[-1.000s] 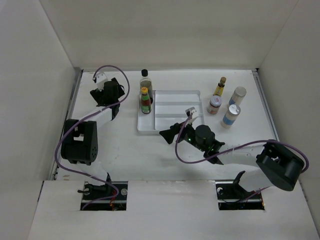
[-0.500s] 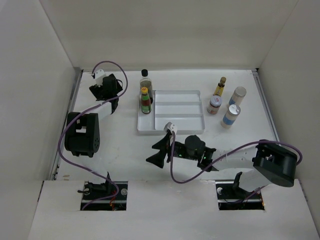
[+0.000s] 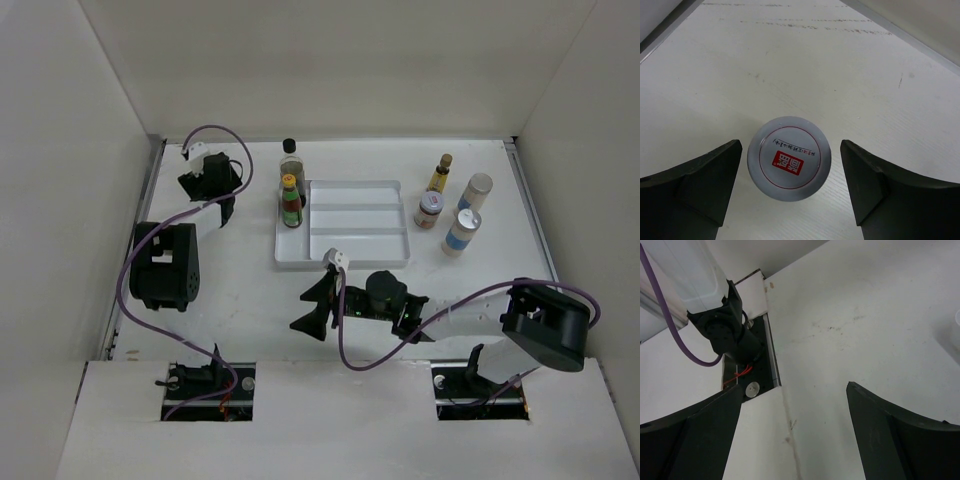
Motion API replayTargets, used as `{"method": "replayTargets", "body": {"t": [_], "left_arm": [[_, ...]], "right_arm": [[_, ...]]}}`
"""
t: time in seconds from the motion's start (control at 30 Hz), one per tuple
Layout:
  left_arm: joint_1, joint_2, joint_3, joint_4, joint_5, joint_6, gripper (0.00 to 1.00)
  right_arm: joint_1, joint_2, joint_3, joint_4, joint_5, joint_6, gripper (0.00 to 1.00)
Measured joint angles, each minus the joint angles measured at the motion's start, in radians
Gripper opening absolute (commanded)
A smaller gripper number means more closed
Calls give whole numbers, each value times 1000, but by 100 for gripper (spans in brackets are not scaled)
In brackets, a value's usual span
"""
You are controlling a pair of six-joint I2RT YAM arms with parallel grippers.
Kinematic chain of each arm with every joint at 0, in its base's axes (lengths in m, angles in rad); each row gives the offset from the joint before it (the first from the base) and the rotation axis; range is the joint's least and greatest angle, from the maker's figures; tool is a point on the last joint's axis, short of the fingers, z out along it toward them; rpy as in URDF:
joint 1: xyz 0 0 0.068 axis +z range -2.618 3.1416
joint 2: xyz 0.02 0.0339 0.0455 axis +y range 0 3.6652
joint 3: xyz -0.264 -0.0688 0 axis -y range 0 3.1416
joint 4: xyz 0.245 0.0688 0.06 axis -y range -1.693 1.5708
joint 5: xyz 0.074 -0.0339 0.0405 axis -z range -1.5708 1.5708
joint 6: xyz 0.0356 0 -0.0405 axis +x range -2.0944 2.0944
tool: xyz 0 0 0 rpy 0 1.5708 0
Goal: Organize the condiment bottles
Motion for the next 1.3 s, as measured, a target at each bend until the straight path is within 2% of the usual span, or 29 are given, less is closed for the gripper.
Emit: {"method": "replayTargets", "body": {"t": [0.07, 0.23, 0.33, 0.43, 0.53, 0.6, 0.7, 0.73, 0.8, 0.87, 0.9, 1.07, 1.3], "left_arm": [[10, 12, 4, -5, 5, 0, 68], [22, 24, 7, -8, 17, 1, 38], [22, 16, -2, -4, 18, 0, 31], [13, -61, -88, 8, 23, -1, 29], [-23, -220, -228, -23, 11, -3, 29], [-77, -339, -303, -51, 1, -2, 29], [-197, -508, -370, -94, 5, -4, 29], [-234, -547, -376, -104, 10, -5, 29], [-306, -615, -380, -116, 18, -8, 29], [-364, -652, -381, -120, 18, -13, 29], [-392, -660, -381, -120, 18, -16, 29], [-487, -603, -380, -117, 22, -23, 29], [-509, -468, -375, -69, 27, -30, 30]], "right_arm": [[0, 0, 0, -2, 2, -4, 92], [0, 0, 1, -2, 12, -9, 91], [0, 0, 1, -2, 21, -11, 91], [-1, -6, 0, -2, 43, -11, 91], [-9, -29, -13, 19, 69, -10, 90], [-17, -45, -27, 40, 86, -8, 90], [-37, -58, -38, 58, 105, -2, 83], [-43, -60, -39, 63, 112, 2, 77], [-50, -63, -43, 71, 127, 10, 52], [-58, -78, -59, 81, 140, 14, 33], [-63, -88, -69, 89, 147, 17, 28], [-118, -163, -127, 115, 201, 38, 27], [-172, -211, -163, 157, 246, 70, 28]]}}
